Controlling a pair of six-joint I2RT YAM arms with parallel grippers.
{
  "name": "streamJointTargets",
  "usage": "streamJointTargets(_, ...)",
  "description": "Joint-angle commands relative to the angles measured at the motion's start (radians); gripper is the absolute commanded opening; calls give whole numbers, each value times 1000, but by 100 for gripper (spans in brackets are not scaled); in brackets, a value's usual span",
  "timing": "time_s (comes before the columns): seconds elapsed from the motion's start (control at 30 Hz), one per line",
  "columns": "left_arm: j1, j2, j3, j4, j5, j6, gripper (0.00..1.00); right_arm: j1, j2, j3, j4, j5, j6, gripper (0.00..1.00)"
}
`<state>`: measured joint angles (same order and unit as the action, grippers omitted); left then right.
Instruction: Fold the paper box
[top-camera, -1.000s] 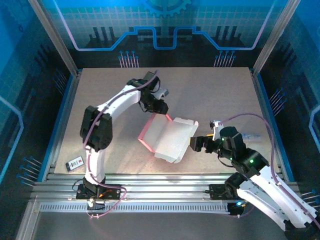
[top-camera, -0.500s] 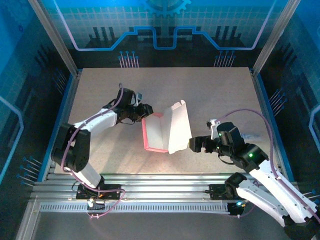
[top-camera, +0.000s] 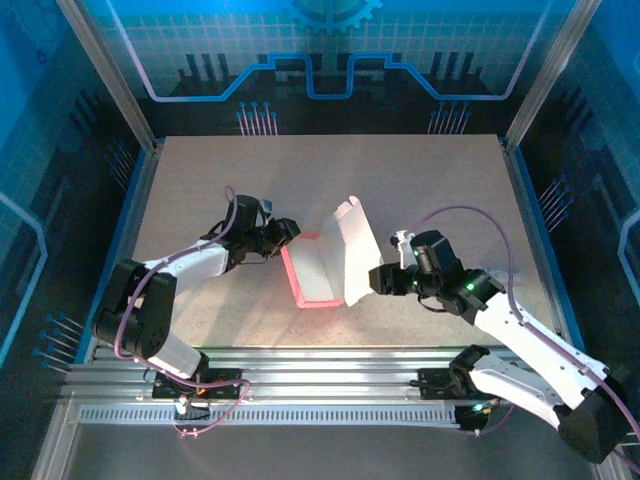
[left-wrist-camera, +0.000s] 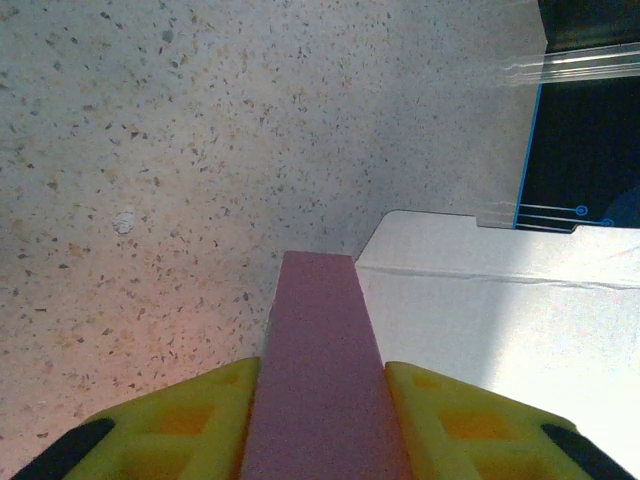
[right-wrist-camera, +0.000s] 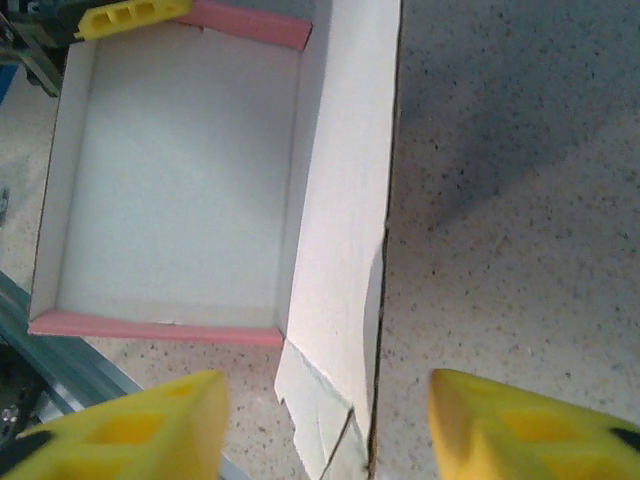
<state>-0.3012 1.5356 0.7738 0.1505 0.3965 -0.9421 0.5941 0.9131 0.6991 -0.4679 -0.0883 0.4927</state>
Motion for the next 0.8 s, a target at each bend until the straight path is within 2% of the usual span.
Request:
streamJointTargets(0.0, 2, -32, -20, 50, -7, -20, 35, -7, 16, -5, 59, -13, -33, 44)
streamJointTargets(0.1, 2, -33, -26, 59, -5, -25, 35, -7, 33, 5, 48, 0, -52, 31)
streamJointTargets(0.3, 2, -40, -41, 77, 16, -25, 39, -5, 52, 26, 12, 34, -84, 17)
streamJointTargets(0.57, 16, -91, -37, 33, 89, 102, 54, -4, 73, 69, -59, 54, -165, 8)
streamJointTargets(0.77, 49, -136, 3, -104, 134, 248, 66, 18, 97, 113, -96, 75, -195, 6)
